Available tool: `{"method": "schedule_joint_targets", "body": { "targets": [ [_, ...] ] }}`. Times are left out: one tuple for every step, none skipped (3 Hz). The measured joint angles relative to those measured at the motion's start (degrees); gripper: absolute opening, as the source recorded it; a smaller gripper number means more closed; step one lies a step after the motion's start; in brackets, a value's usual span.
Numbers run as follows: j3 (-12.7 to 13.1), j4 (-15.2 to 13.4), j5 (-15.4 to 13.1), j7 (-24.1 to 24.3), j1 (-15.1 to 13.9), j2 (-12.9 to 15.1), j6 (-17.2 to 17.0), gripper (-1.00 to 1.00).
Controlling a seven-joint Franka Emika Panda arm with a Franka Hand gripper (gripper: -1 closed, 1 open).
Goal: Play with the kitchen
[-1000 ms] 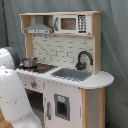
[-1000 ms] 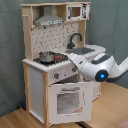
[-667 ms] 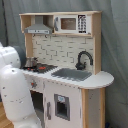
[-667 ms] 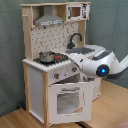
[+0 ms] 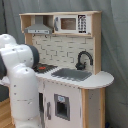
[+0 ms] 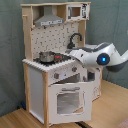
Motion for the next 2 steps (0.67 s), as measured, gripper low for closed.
{"method": "schedule_joint_targets", "body": {
  "targets": [
    [-0.22,-0.83,0.68,-4.87,-0.4,4.98,-0.51,1.0],
    [-0.49,-2.32,1.64,-8.89,-0.88,9.78,-0.55,1.0]
  ]
}}
